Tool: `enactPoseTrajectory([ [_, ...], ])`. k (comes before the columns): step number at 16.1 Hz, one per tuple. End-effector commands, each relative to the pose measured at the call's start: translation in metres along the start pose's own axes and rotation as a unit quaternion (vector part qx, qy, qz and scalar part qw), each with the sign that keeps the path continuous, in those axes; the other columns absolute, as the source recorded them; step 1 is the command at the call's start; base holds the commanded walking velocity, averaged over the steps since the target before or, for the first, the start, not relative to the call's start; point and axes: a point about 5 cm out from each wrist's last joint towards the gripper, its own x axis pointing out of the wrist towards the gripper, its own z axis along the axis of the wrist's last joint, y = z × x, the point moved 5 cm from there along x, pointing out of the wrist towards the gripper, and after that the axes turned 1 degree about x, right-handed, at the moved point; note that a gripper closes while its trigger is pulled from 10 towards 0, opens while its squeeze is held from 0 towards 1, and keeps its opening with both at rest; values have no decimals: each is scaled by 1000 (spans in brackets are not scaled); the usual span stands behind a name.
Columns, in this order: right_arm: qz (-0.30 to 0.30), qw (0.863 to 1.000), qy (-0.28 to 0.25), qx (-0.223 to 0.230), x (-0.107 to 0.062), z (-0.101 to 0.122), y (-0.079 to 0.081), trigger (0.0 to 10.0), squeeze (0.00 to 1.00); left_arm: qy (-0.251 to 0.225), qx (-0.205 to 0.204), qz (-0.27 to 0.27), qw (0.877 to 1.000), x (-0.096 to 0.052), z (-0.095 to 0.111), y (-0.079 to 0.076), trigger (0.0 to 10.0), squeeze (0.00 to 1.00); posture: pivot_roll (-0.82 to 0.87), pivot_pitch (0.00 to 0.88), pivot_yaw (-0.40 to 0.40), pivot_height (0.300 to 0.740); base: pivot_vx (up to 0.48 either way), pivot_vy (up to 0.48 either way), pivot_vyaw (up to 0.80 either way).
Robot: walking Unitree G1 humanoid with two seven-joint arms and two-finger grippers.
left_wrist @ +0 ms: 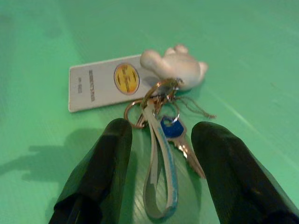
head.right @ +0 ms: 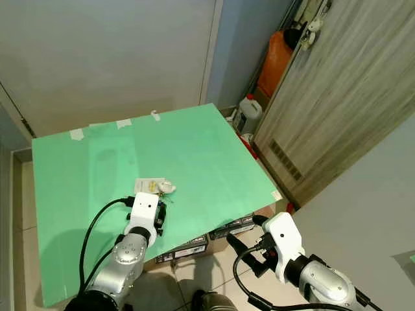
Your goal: Hang keys on a hook
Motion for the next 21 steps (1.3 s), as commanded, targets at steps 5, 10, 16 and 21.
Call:
enactPoseTrajectory([
  [5,-3,1000,9,-3,-5,0,-3,10000,0,49,-23,-24,998,-6,-21,-25,10000,0,-192,124,-135,740,0,0,0],
  [10,-3,1000,9,-3,-4,2,-3,10000,0,70,-33,-21,997,-5,-29,-23,10000,0,-191,127,-137,740,0,0,0],
  [16,-4,1000,9,-3,-2,3,-3,10000,0,79,-31,-54,995,-2,-31,-27,0,0,-191,125,-137,740,0,0,0],
  [21,-5,1000,6,-3,1,4,-3,10000,0,34,0,-40,999,0,-22,-18,0,0,-188,119,-137,740,0,0,0],
])
